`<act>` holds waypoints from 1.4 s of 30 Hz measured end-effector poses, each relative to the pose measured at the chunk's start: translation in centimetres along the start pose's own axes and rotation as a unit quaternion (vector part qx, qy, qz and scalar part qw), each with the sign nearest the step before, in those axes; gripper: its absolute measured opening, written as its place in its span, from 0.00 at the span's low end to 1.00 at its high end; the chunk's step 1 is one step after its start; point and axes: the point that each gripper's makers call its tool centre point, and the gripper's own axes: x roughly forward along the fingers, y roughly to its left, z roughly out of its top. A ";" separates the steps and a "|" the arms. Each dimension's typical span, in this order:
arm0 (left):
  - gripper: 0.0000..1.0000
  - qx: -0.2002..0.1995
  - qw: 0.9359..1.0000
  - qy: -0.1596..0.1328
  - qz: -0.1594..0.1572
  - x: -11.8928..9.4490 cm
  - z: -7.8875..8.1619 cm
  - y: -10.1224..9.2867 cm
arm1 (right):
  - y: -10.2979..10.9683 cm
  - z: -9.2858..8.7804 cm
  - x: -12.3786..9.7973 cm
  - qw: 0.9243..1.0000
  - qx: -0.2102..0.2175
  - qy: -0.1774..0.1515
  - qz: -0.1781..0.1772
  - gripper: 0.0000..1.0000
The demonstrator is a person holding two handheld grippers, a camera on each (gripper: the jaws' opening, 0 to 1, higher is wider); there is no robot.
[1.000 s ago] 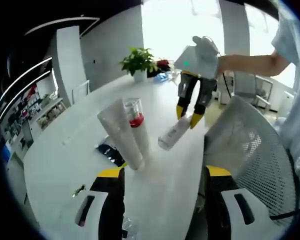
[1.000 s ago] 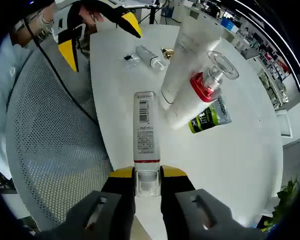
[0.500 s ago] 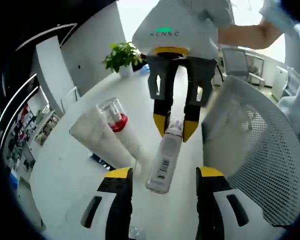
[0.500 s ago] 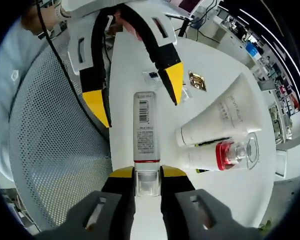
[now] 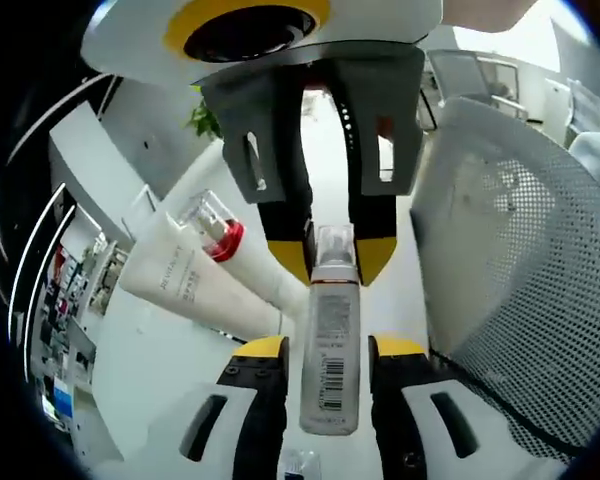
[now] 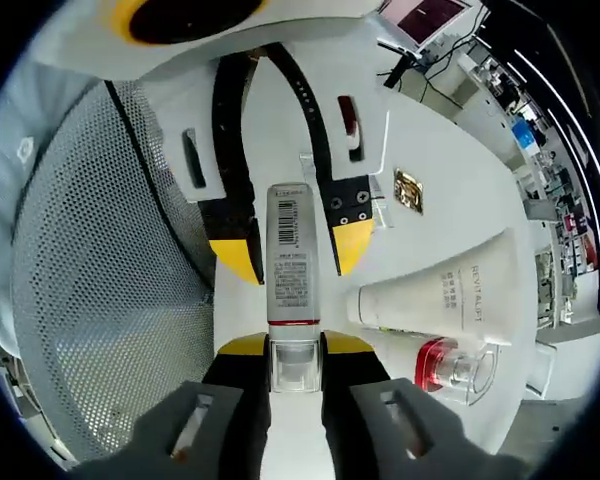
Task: Arrange the skincare products in the storage area until every visible bottle or jar stands upright without overlapping.
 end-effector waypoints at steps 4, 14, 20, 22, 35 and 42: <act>0.20 0.000 1.000 -0.010 0.002 -0.1 0.4 0.1 | 0.0 0.4 0.0 1.000 0.001 -0.007 0.001 0.17; 0.18 -0.002 1.000 -0.013 0.008 -0.2 0.4 0.3 | -0.6 0.8 -0.8 1.000 -0.009 -0.018 -0.013 0.18; 0.17 -0.017 1.000 -0.015 0.002 -0.4 0.1 0.3 | -0.5 1.1 -0.7 0.998 0.010 -0.063 -0.013 0.20; 0.16 -0.026 0.999 -0.019 -0.001 -0.5 0.0 0.2 | -0.6 0.9 -0.8 0.997 0.024 -0.072 -0.015 0.20; 0.16 -0.136 0.988 -0.075 -0.002 -1.5 -0.3 1.1 | -0.9 -2.4 -1.3 0.937 0.293 -0.192 -0.002 0.29; 0.17 -0.212 0.968 -0.132 -0.006 -2.7 0.5 2.3 | -1.2 -1.1 -2.8 0.847 0.414 -0.334 0.010 0.29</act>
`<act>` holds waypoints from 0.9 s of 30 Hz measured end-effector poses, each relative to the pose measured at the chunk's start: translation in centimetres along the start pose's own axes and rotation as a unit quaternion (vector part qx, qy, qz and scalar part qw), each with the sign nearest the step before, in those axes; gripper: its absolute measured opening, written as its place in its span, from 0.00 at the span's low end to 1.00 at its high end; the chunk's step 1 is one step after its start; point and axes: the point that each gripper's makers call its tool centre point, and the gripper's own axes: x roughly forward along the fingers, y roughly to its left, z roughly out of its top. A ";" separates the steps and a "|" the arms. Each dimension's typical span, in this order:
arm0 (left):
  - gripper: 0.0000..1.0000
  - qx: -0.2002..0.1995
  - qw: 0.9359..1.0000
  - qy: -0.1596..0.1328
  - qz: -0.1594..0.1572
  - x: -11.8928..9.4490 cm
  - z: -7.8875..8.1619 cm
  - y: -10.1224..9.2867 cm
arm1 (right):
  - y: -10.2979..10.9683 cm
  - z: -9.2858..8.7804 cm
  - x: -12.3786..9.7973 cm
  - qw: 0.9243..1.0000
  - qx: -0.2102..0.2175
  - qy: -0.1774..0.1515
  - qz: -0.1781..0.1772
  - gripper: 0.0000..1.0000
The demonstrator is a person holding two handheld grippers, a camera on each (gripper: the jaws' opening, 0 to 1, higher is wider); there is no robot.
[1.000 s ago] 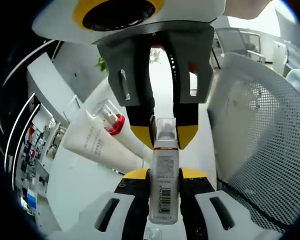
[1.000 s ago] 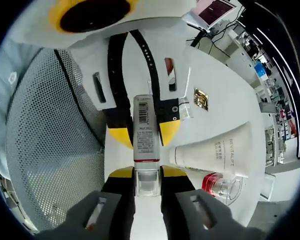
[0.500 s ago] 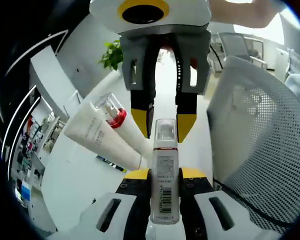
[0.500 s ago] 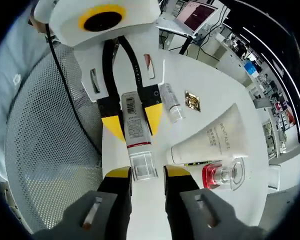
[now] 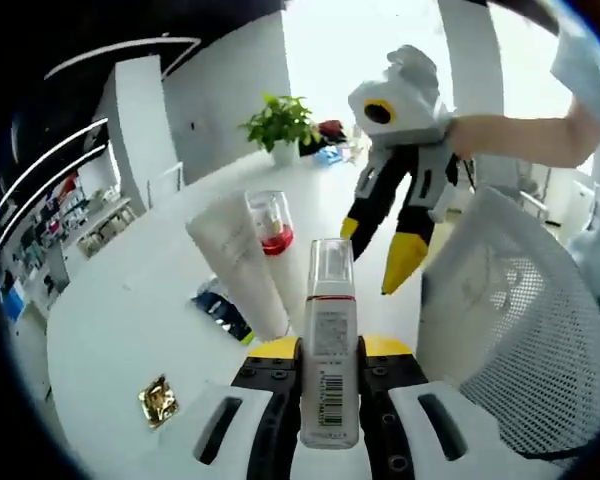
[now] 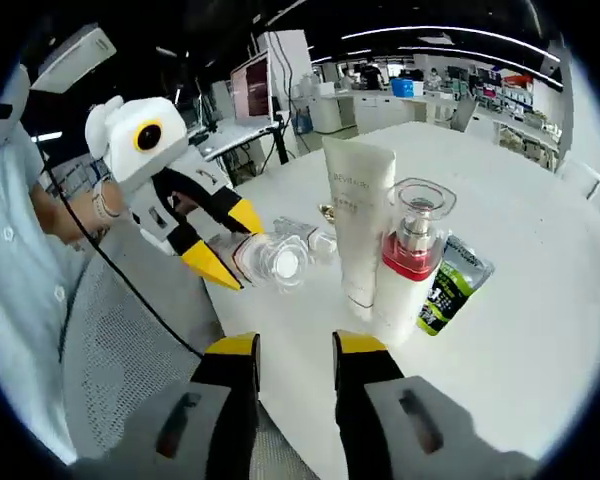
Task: Arrange the skincare products in the storage area until every visible bottle or jar stands upright without overlapping.
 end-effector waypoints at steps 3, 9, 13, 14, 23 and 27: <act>0.17 -0.023 1.000 -0.018 -0.001 -0.4 0.4 0.3 | 1.0 1.1 -0.1 0.997 0.051 -0.059 0.026 0.30; 0.17 -0.063 0.997 -0.040 -0.020 -0.6 0.7 -0.1 | 1.0 4.0 -1.1 0.971 0.145 -0.185 0.046 0.30; 0.17 -0.095 0.991 -0.070 -0.055 -0.5 2.0 -1.5 | 1.5 4.7 -1.3 0.963 0.149 -0.216 0.063 0.31; 0.17 -0.101 0.990 -0.076 -0.062 -0.5 2.2 -1.7 | 1.6 5.0 -1.4 0.960 0.151 -0.226 0.070 0.31; 0.17 -0.153 0.973 -0.115 -0.129 -0.7 3.9 -3.5 | 3.3 7.4 -2.4 0.942 0.141 -0.279 0.126 0.24; 0.17 -0.184 0.961 -0.131 -0.158 -1.2 4.5 -3.9 | 3.8 8.0 -2.7 0.937 0.133 -0.292 0.141 0.23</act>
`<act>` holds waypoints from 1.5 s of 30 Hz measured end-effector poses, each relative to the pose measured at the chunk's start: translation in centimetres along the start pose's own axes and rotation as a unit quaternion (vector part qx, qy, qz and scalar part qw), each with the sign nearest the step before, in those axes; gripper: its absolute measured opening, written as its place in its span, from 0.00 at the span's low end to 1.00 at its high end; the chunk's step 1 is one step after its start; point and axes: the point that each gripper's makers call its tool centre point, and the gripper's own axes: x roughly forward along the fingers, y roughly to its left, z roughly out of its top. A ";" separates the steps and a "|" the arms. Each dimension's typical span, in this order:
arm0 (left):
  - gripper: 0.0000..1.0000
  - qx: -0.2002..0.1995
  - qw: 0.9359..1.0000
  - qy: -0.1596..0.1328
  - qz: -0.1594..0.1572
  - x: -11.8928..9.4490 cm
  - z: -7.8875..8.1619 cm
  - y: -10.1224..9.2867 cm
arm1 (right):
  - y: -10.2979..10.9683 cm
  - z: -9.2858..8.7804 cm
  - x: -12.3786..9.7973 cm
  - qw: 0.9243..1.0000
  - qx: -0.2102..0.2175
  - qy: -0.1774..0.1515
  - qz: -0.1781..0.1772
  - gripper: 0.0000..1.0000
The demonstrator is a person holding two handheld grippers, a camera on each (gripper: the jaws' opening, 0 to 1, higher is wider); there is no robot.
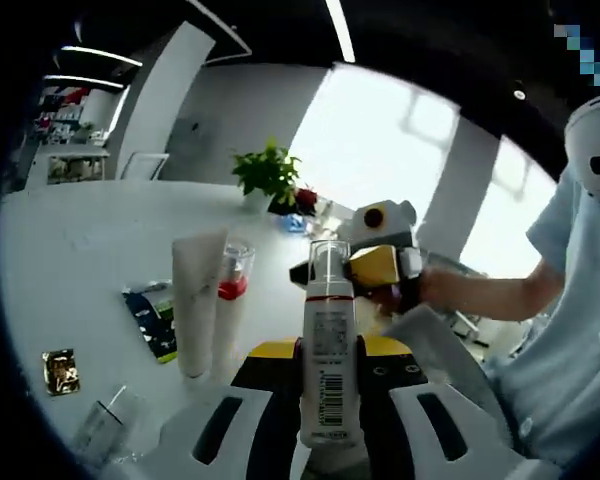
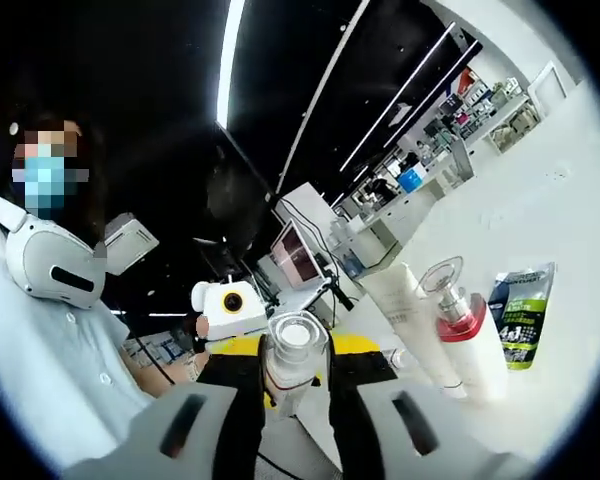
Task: Arrange the skincare products in the storage area until every visible bottle or jar stands upright without overlapping.
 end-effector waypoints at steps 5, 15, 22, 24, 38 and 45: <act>0.17 0.023 1.000 0.007 0.015 0.1 -0.3 0.3 | 0.2 0.0 0.3 1.000 0.000 0.009 0.003 0.22; 0.21 0.105 0.990 0.030 0.087 0.5 -0.4 2.3 | -0.9 -0.1 0.9 0.996 -0.039 0.021 -0.082 0.19; 0.22 0.183 0.967 0.060 0.169 0.9 -0.4 4.3 | -2.5 -0.2 1.4 0.985 -0.062 0.022 -0.162 0.19; 0.21 0.196 0.961 0.064 0.187 1.0 -0.2 4.7 | -3.0 -0.4 1.5 0.977 -0.088 0.025 -0.192 0.18; 0.19 0.308 0.900 0.117 0.285 0.0 -0.3 7.1 | -3.7 -0.6 1.7 0.965 -0.009 -0.064 -0.256 0.18; 0.18 0.338 0.884 0.128 0.298 -0.3 -0.1 7.1 | -3.7 -0.7 1.5 0.965 0.008 -0.065 -0.256 0.18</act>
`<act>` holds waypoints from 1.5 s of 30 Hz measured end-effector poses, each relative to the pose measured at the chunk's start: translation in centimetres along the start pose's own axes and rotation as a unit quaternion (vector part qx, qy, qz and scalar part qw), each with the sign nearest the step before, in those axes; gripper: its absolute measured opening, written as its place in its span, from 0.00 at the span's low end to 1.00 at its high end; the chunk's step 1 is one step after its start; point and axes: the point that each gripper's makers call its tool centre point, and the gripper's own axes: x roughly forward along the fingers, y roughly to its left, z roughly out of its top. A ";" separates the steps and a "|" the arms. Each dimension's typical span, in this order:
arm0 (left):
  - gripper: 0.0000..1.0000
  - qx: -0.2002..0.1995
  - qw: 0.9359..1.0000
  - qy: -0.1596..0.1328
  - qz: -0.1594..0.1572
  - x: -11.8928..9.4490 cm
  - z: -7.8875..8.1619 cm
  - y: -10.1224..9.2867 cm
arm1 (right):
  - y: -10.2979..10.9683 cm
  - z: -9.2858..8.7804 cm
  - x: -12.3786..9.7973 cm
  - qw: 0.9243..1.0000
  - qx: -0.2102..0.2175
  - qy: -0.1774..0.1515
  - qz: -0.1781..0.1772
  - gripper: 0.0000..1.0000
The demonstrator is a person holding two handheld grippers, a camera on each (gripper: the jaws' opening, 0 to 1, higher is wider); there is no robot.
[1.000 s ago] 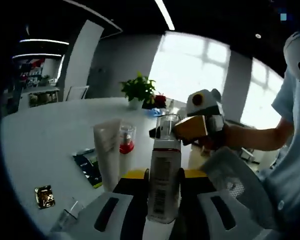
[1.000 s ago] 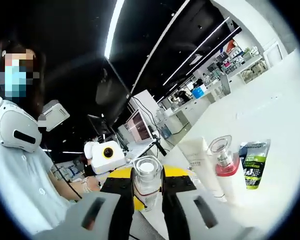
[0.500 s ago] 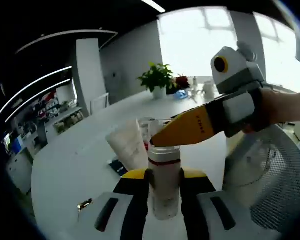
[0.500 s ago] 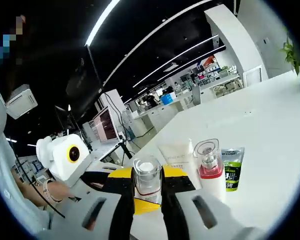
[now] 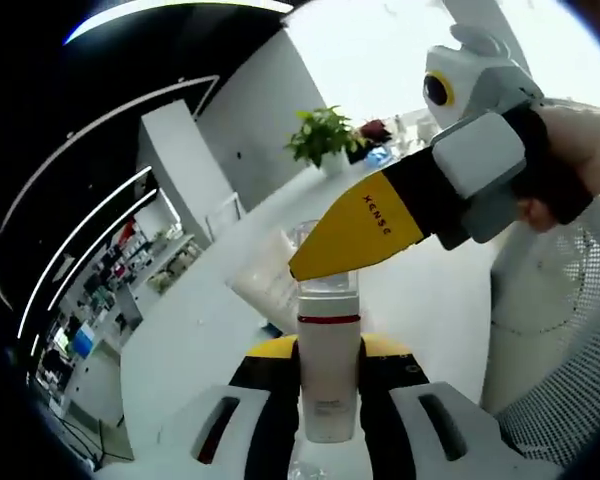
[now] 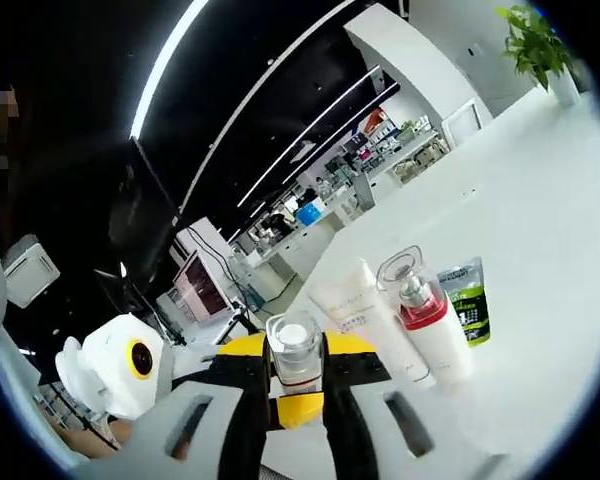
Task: Arrange the skincare products in the storage area until every visible bottle or jar stands upright without overlapping.
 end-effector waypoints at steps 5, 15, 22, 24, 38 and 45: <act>0.17 -0.017 1.000 0.008 -0.014 -0.1 -0.3 -0.3 | 0.1 -0.3 -0.1 1.000 -0.019 0.007 -0.002 0.19; 0.17 -0.170 0.977 -0.032 -0.121 -1.0 0.4 -2.2 | 1.5 -0.4 -0.6 0.996 -0.074 0.029 0.049 0.19; 0.17 -0.253 0.943 -0.054 -0.210 -2.1 1.4 -3.5 | 2.6 -0.6 -1.0 0.986 -0.105 0.059 0.112 0.21; 0.17 -0.258 0.938 -0.064 -0.223 -2.3 1.7 -3.5 | 2.9 -0.5 -1.2 0.983 -0.111 0.066 0.133 0.22; 0.17 -0.271 0.891 -0.102 -0.350 -5.0 3.7 -5.9 | 5.8 -0.4 -3.0 0.947 -0.114 0.102 0.284 0.22; 0.17 -0.269 0.865 -0.123 -0.406 -6.3 4.7 -7.1 | 7.7 -0.5 -4.1 0.922 -0.120 0.111 0.350 0.21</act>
